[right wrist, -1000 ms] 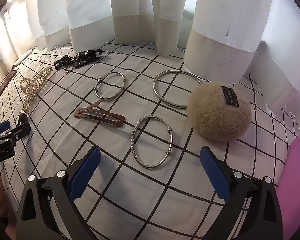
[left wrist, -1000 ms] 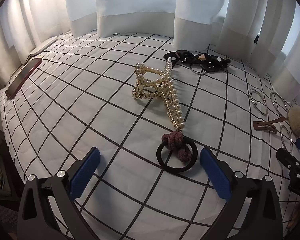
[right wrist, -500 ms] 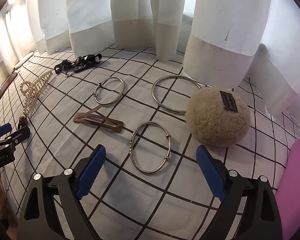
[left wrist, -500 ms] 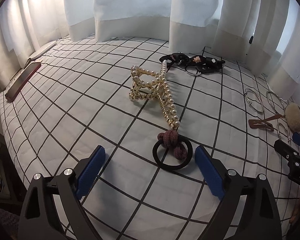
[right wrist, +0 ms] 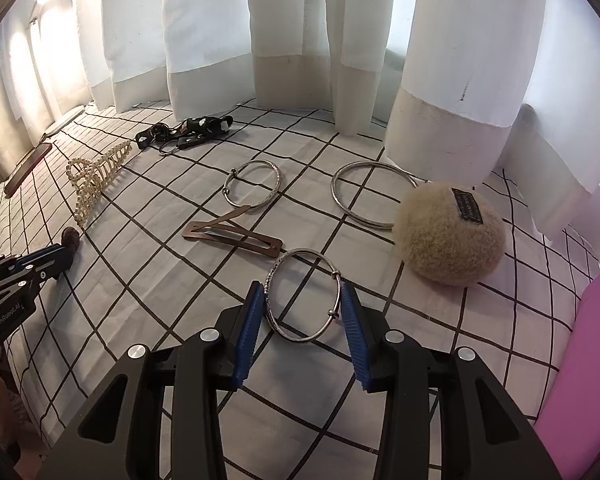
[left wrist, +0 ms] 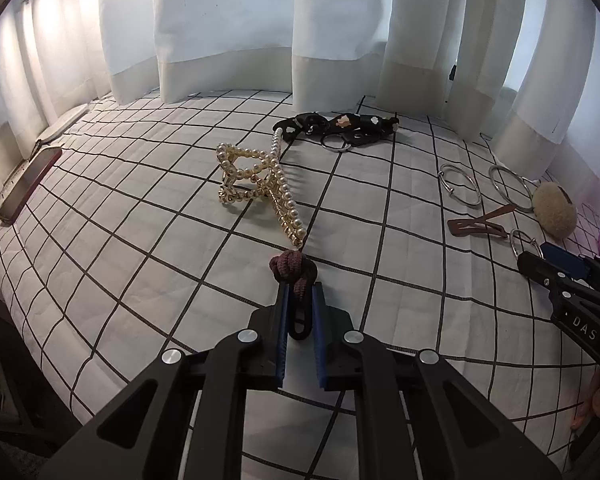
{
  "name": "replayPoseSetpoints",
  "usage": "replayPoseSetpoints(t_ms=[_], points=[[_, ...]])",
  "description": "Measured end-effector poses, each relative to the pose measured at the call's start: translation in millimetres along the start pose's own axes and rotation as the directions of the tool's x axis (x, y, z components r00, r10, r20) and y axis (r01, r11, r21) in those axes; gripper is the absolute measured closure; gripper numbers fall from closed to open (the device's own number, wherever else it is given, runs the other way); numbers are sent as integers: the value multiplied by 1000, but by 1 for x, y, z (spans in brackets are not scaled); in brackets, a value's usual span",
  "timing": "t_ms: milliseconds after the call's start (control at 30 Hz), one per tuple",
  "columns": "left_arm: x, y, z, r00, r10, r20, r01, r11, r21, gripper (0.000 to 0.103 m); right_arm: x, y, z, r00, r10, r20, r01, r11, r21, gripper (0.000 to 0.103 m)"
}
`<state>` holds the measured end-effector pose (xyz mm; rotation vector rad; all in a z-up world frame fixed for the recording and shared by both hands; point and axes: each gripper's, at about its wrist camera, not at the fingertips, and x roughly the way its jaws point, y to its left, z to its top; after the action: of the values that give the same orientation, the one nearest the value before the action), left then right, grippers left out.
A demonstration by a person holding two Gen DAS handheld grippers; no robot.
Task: Organize jewelry
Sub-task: 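Grasp the black hair tie with the left gripper while the right gripper grasps the silver bangle, then carry the hair tie and bangle into the pink tub and open both grippers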
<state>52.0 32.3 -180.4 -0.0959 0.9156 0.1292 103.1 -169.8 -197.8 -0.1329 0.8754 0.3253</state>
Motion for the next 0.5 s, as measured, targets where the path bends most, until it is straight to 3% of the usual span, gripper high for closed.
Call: replayPoseSetpoints(t_ms=[500], points=[[-31,1,10,995,-86,47,86,996,-3,92,-20,8,-5,999,32,20,-32,999,31,65]])
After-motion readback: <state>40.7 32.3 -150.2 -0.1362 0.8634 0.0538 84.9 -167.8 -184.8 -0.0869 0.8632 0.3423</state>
